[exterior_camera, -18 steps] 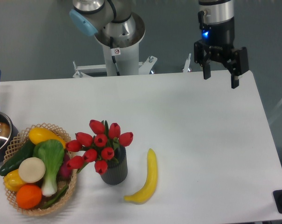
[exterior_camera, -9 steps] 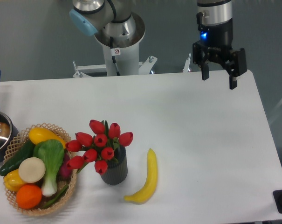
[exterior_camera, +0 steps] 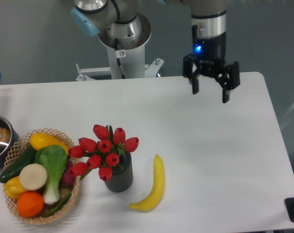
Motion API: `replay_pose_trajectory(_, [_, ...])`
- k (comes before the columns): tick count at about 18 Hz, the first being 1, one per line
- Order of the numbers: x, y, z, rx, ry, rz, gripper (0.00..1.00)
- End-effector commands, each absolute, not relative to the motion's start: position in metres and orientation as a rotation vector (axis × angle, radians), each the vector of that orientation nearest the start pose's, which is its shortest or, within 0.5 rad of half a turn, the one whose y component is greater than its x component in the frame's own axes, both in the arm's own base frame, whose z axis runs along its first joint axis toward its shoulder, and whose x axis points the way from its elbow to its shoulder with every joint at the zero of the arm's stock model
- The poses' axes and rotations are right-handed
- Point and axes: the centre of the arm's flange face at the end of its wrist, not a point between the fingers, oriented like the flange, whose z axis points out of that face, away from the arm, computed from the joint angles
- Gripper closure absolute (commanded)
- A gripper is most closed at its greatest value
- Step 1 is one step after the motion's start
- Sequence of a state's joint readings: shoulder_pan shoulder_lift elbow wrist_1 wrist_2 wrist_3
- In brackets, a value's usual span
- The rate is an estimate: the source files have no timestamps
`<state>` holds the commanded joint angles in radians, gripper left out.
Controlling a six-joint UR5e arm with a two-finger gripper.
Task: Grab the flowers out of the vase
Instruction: 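Lower the open gripper down over the red tulip stems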
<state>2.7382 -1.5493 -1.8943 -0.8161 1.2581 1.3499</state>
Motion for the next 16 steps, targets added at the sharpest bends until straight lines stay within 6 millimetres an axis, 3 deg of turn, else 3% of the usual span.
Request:
replay_pose_trajectory(7, [-0.355,0.360,0.389,-2.426,0.265,0.125,0.00])
replay_pose_trajectory(14, [-0.341,0.378,0.381,-2.219,0.145,-0.126,0.00])
replay_pose_trajectory(16, [-0.340,0.382,0.389,-2.123,0.152,-0.174,0.00])
